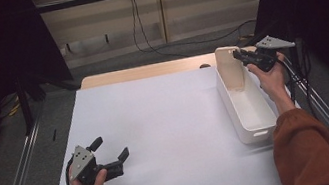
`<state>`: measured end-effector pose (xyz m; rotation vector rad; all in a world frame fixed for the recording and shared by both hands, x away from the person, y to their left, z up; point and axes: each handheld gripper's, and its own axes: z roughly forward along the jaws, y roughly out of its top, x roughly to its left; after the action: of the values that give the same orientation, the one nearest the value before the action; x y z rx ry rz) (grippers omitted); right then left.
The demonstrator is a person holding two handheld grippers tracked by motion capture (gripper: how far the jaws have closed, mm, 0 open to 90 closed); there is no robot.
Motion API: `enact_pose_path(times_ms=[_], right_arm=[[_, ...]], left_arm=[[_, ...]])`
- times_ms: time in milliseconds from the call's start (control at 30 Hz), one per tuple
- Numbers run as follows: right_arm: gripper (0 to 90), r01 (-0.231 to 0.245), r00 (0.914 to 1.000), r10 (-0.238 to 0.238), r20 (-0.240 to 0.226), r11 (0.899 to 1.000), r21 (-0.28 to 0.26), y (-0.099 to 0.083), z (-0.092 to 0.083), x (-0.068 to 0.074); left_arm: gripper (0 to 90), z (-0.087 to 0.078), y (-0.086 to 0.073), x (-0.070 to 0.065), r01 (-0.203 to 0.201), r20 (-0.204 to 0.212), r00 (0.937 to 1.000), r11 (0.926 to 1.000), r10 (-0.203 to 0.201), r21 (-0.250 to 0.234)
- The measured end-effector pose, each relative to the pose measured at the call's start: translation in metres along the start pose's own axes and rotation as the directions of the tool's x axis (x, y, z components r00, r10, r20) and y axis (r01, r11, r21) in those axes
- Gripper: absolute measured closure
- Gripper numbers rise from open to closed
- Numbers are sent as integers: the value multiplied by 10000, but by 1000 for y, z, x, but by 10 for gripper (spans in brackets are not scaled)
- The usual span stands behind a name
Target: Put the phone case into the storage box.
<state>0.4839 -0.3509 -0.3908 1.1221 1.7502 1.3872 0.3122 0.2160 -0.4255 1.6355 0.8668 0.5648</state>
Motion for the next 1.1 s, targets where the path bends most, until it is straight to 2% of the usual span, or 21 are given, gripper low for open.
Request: enact_pose_path(times_ms=[200, 400, 533, 700, 833, 1100], right_arm=[[808, -28, 9996, 35, 277, 9997, -245, -1, 0, -1], [808, -69, 9993, 85, 362, 9990, -448, -4, 2, -1], [806, -79, 9996, 90, 285, 9992, -389, -5, 2, -1], [796, -44, 9997, 49, 241, 9998, -191, -5, 2, -2], [774, -44, 9993, 41, 374, 10000, 69, -4, 2, -4], [763, -7, 9983, -42, 580, 9965, 839, -5, -3, -10]], left_arm=[[21, 0, 0, 0, -26, 41, 10000, 10000, 26, 31], [21, 0, 0, 0, -32, 29, 10000, 10000, 32, 36], [21, 1, 0, -1, 40, 15, 10000, 10000, -40, 29], [21, 2, 0, -1, -8, 69, 10000, 10000, 8, 50], [21, 2, 0, -1, 4, 58, 10000, 10000, -4, 49], [21, 3, 0, 0, -53, 37, 10000, 9999, 53, 118]])
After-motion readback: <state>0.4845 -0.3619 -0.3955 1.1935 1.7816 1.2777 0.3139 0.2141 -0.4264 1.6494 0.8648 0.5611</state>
